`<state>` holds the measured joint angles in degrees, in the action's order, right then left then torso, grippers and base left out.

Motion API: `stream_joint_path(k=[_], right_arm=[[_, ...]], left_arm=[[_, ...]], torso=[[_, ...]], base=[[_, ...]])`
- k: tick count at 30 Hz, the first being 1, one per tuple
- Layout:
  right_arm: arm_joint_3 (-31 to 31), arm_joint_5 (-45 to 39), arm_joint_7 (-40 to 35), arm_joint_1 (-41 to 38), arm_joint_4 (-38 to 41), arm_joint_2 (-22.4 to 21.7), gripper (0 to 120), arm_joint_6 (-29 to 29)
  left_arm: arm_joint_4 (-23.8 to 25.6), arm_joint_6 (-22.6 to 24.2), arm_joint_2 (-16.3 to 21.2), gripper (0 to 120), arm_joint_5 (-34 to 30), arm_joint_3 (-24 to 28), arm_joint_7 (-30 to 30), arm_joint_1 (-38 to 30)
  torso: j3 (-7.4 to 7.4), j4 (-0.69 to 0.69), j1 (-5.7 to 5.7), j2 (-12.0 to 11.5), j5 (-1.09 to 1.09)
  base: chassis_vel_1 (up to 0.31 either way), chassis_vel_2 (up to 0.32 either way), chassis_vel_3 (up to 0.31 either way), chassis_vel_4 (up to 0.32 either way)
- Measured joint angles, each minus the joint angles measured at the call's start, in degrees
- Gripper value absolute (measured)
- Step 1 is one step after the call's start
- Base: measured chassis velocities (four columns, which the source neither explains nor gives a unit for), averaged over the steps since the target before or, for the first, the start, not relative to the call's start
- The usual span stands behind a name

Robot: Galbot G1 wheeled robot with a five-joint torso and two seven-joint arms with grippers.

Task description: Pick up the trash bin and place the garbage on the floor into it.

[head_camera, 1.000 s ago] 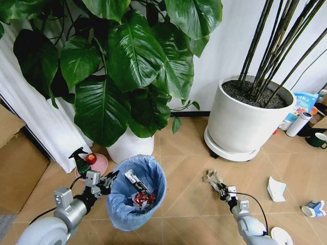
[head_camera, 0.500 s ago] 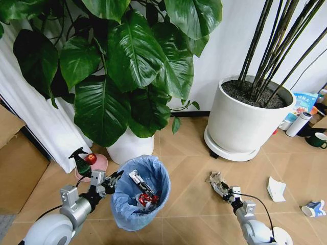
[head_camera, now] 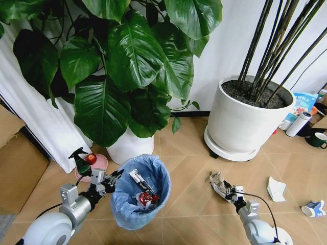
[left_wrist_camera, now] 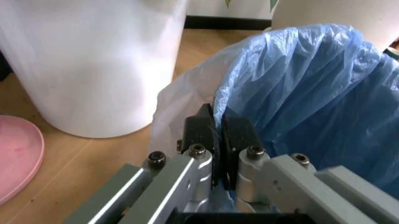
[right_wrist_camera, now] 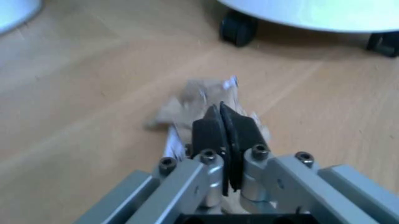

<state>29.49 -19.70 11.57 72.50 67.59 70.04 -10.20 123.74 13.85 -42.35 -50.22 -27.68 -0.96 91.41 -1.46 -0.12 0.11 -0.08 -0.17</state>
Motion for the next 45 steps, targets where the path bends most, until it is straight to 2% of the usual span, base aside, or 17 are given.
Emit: stream_joint_path(k=[2, 4, 6, 9, 11, 14, 16, 17, 21, 22, 25, 29, 45], right_arm=[[0.01, 0.78, -0.08, 0.03, -0.5, -0.02, 4, 0.01], [0.08, 1.36, -0.08, 0.86, -0.01, -0.28, 15, 0.24], [0.11, 1.5, -0.06, 1.12, 0.29, -0.31, 18, 0.29], [0.27, 2.79, -0.05, 1.47, 0.96, -0.11, 34, 0.35], [0.35, 3.16, -0.05, 1.45, 0.98, -0.1, 37, 0.35], [0.47, 4.3, -0.11, 1.45, 0.59, -0.12, 50, 0.3], [0.47, 4.42, -0.12, 1.47, 0.51, -0.1, 52, 0.26], [0.47, 4.7, -0.15, 1.53, 0.34, -0.03, 60, 0.23], [0.4, 5.77, -0.3, 1.71, -0.01, 0.28, 77, 0.24], [0.4, 5.77, -0.3, 1.71, -0.01, 0.28, 77, 0.24], [0.45, 6.76, -0.47, 0.81, -1.94, 0.31, 91, 0.27], [0.35, 6.8, -0.64, 0.02, -3.24, 0.22, 100, 0.32], [-0.34, 6.61, -1.54, -1.97, -5.47, 0.23, 100, 0.84]], left_arm=[[0.02, 0.01, -0.06, 0, 0.01, -0.1, 0.0, 0.08], [0.02, 0.02, -0.17, 0, 0.03, -0.21, -0.03, 0.11], [0.02, 0.04, -0.2, 0, 0.04, -0.21, -0.04, 0.11], [-0.1, 0.09, -0.29, 0, 0.06, -0.08, -0.15, -0.16], [-0.12, 0.11, -0.29, 0, 0.06, -0.04, -0.2, -0.22], [-0.16, 0.16, -0.39, 0, 0.06, 0.01, -0.28, -0.29], [-0.15, 0.16, -0.39, 0, 0.06, 0.01, -0.28, -0.29], [-0.15, 0.16, -0.4, 0, 0.05, -0.01, -0.29, -0.29], [-0.4, 0.17, -0.29, 0, -0.15, -0.4, -0.28, -0.28], [-0.4, 0.17, -0.29, 0, -0.15, -0.4, -0.28, -0.28], [-0.92, 0.19, -0.02, 0, -0.5, -0.45, -0.28, -0.49], [-1.08, 0.26, 0.19, 0, -0.93, -0.3, -0.36, -0.98], [-1.32, 0.3, 0.35, 0, -1.21, -0.41, -0.41, -1.05]], torso=[[0.0, 0.0, 0.0, 0.0, 0.01], [0.0, -0.01, 0.0, 0.0, -0.01], [0.0, -0.02, 0.0, 0.0, -0.02], [0.0, -0.01, 0.0, 0.0, 0.0], [0.0, -0.01, 0.0, 0.0, 0.0], [0.0, 0.0, 0.0, 0.0, -0.01], [0.0, 0.0, 0.0, 0.0, -0.01], [0.0, -0.01, 0.0, 0.0, -0.01], [0.0, -0.01, 0.0, 0.0, 0.0], [0.0, -0.01, 0.0, 0.0, 0.0], [0.0, -0.01, 0.0, 0.0, 0.0], [0.0, -0.01, 0.0, 0.0, 0.0], [0.0, -0.01, 0.0, 0.0, 0.0]], base=[[0.0, 0.0, 0.0, 0.0], [0.0, 0.0, 0.0, 0.0], [0.0, 0.0, 0.0, 0.0], [0.0, 0.0, 0.0, 0.0], [0.0, 0.0, 0.0, 0.0], [0.0, 0.0, 0.0, 0.0], [0.0, 0.0, 0.0, 0.0], [0.0, 0.0, 0.0, 0.0], [0.0, 0.0, 0.0, 0.0], [0.0, 0.0, 0.0, 0.0], [0.0, 0.0, 0.0, 0.0], [0.0, 0.0, 0.0, 0.0], [0.0, 0.0, 0.0, 0.0]])
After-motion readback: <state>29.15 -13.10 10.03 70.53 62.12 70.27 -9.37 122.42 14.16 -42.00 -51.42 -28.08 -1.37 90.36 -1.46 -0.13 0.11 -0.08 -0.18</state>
